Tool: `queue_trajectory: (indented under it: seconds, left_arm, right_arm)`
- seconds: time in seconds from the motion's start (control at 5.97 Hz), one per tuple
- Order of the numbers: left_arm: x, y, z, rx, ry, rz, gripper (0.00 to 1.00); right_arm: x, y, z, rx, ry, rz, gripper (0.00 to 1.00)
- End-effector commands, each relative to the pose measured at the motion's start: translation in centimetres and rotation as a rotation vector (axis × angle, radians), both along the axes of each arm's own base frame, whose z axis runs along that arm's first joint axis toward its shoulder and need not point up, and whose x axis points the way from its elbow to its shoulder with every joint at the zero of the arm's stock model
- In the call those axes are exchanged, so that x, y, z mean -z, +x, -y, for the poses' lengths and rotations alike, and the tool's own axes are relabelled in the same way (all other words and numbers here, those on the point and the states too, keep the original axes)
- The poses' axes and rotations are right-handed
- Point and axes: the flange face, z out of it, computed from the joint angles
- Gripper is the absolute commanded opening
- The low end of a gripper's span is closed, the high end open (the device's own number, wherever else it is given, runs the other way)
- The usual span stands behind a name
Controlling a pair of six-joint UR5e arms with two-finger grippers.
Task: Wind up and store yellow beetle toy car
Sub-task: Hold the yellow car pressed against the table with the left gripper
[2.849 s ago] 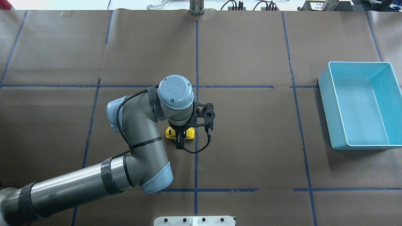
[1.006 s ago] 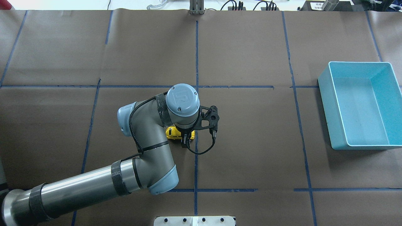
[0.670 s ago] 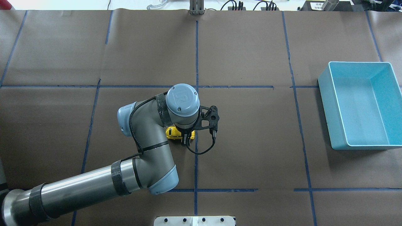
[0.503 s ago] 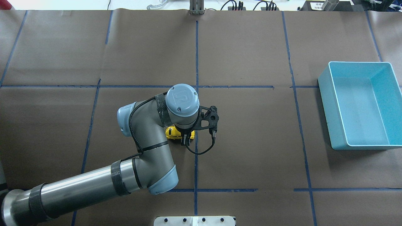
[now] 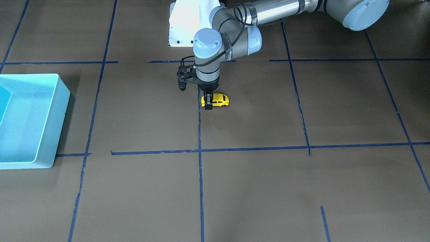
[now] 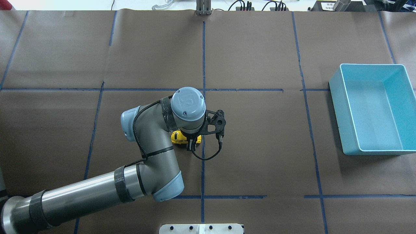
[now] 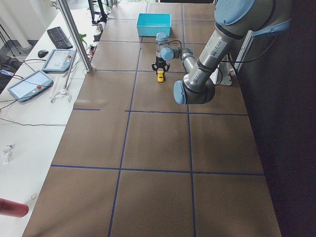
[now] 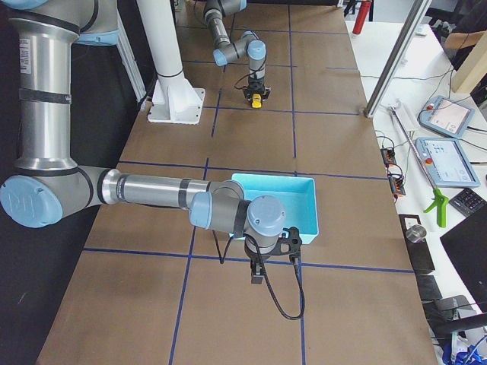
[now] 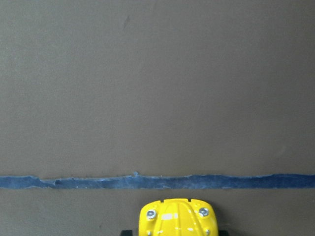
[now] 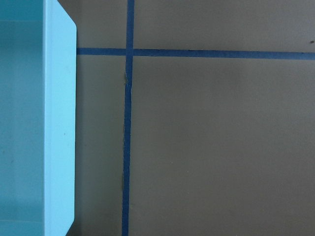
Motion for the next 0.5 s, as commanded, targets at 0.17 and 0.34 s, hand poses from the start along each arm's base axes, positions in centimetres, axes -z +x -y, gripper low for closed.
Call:
queue_trajectory:
  seconds: [0.17,0.34]
  left_arm:
    - [0.41,-0.48,0.29,0.001,0.005,-0.007,0.07]
    - [0.50,-0.52,0.28,0.000,0.007,-0.010,0.04]
  right_arm:
    - [0.04,0.00,0.01,0.000,0.000,0.000,1.00]
    - [-0.04,0.00,-0.01,0.000,-0.001,0.001,1.00]
